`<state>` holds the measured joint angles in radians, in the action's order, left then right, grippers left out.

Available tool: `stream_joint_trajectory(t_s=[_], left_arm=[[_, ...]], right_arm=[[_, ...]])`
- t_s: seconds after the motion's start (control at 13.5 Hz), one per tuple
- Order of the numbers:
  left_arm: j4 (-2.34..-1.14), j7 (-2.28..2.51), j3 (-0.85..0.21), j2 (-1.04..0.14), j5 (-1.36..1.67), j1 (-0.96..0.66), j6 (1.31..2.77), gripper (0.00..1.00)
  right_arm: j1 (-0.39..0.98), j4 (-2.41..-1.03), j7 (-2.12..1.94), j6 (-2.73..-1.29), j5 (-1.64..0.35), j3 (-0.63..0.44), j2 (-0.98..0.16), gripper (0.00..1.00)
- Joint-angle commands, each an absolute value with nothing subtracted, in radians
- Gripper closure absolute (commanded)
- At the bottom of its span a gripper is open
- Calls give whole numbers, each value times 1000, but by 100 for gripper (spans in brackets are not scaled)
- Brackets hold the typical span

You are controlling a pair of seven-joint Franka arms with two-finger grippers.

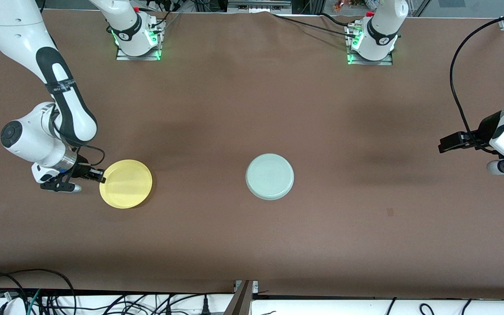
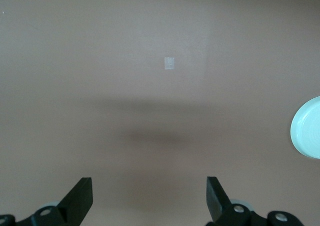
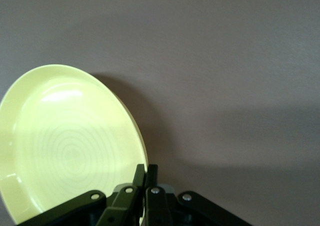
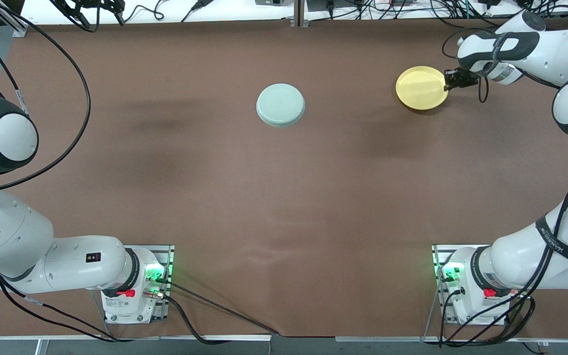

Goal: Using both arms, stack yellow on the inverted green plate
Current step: 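Grasp the yellow plate rim with the right gripper and lift it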

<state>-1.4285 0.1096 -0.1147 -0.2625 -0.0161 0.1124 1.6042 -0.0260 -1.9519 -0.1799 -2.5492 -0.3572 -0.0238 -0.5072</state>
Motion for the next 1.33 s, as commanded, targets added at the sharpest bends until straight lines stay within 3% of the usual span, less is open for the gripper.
stream_joint_trajectory(t_s=[0.0,0.22,0.59,0.96,1.26], left_arm=[[-1393,91,-112,-285,-5,107,1598,0],[-1393,89,-112,-287,-6,107,1597,0],[-1391,89,-123,-285,-20,106,1597,0],[-1388,91,-124,-285,-17,104,1597,0],[-1388,91,-126,-285,-15,104,1598,0]], right_arm=[[-28,-1884,10,-2447,-380,61,-463,100],[20,-1777,238,-2376,-380,130,-476,100],[317,-1654,709,-2399,-255,126,-567,100],[550,-1566,1078,-2506,-23,121,-708,100],[652,-1568,1207,-2634,20,82,-776,100]])
